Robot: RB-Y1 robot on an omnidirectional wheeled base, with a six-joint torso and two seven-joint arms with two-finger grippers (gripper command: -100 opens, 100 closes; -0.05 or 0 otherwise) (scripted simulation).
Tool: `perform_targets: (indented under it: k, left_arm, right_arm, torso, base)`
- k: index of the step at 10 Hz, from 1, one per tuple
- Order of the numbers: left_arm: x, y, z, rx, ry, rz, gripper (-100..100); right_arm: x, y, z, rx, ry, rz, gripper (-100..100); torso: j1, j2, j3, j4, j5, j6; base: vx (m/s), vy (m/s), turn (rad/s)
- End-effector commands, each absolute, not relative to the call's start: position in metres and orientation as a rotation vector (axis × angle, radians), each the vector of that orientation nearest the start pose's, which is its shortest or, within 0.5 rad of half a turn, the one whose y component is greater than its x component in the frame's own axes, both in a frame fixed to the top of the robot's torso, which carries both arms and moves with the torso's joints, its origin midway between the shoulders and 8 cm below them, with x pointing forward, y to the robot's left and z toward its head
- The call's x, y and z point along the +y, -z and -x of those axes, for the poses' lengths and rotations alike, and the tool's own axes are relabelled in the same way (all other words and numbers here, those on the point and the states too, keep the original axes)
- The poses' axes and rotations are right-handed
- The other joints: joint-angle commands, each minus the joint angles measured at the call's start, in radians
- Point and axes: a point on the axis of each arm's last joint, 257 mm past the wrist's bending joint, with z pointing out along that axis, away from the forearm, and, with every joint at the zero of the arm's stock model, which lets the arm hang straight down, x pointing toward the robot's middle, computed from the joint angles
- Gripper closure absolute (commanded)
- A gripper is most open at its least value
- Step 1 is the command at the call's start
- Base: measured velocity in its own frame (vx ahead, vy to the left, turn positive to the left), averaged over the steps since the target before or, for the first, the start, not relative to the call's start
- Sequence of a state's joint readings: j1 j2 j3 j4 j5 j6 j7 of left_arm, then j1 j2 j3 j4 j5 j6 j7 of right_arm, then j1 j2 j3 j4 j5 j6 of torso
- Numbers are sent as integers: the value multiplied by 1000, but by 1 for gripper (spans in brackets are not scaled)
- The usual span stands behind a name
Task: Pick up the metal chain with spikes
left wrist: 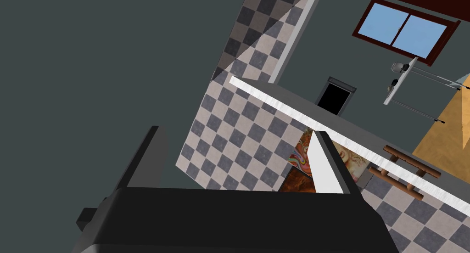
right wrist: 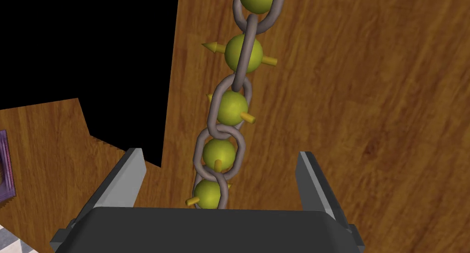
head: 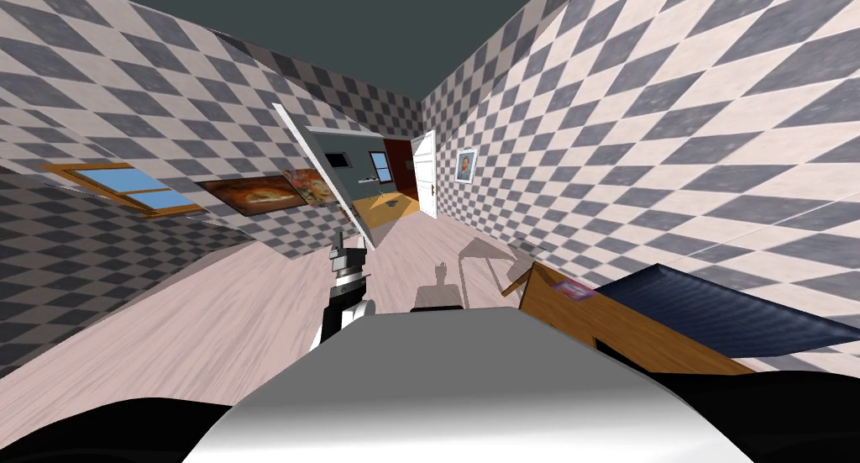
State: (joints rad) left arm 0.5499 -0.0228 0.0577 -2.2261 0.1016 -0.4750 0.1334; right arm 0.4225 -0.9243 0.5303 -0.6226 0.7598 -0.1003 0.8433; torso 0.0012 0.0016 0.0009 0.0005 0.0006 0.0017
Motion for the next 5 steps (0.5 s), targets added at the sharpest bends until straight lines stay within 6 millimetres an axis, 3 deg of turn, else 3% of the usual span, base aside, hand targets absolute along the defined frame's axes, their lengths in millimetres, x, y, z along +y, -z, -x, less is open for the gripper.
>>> perform_targets:
  k: [1, 5]
  left_arm:
    - [323, 20, -345, 555, 1376, 882, 0]
    - [323, 20, -345, 555, 1376, 882, 0]
  right_arm:
    - [-688, 529, 37, 2872, 725, 1198, 100]
    - [-689, 528, 36, 2871, 726, 1195, 100]
  torso:
    - [0, 0, 0, 0, 0, 0]
    - [-3, 0, 0, 0, -2, 0]
  base:
    - [0, 0, 0]
    - [0, 0, 0]
